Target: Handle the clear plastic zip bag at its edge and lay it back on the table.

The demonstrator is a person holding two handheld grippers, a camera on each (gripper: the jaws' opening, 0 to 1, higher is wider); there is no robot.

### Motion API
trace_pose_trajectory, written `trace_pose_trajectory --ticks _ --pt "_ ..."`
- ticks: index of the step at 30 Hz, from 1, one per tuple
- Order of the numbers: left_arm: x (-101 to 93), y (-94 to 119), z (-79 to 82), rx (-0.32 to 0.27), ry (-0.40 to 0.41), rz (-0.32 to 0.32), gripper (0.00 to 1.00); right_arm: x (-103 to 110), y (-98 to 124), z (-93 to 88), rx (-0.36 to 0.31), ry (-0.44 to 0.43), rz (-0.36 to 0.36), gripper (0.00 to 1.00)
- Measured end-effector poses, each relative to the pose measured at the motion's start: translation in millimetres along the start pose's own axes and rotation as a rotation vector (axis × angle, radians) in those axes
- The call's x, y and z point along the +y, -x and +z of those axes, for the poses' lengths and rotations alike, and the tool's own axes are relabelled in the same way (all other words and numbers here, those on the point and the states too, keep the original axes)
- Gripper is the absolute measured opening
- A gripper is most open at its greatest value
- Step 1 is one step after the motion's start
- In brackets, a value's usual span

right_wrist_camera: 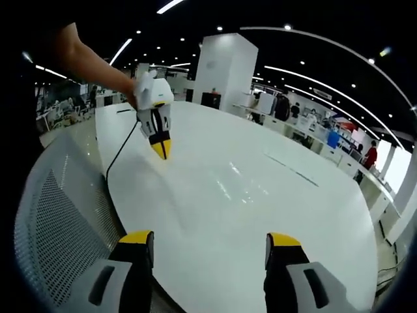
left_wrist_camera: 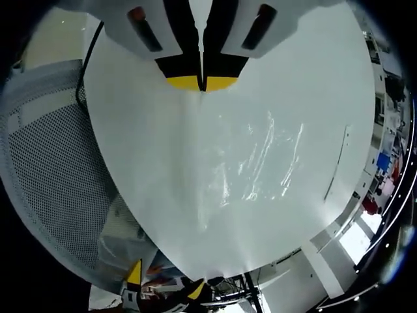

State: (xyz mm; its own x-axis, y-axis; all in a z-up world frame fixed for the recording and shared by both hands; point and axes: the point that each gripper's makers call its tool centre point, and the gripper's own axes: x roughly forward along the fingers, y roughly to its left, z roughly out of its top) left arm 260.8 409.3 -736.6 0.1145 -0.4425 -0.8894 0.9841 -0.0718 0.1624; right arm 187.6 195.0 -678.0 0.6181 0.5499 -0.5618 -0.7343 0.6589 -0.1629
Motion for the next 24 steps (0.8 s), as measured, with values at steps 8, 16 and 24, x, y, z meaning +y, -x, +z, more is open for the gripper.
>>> trace_pose_trajectory --ticks 8,16,24 --pt "-9.4 5.8 5.1 0.009 -0.01 0.002 0.0 5.1 -3.4 7.3 -0.012 0.021 0.027 0.64" --pt "-12.7 9.5 15.7 -0.001 -0.011 0.011 0.0 9.7 -8.4 14.1 -0.018 0.032 0.055 0.62" --pt "-17.7 10.4 26.1 0.0 -0.021 0.012 0.0 16.5 -12.9 21.0 -0.02 0.026 0.093 0.56"
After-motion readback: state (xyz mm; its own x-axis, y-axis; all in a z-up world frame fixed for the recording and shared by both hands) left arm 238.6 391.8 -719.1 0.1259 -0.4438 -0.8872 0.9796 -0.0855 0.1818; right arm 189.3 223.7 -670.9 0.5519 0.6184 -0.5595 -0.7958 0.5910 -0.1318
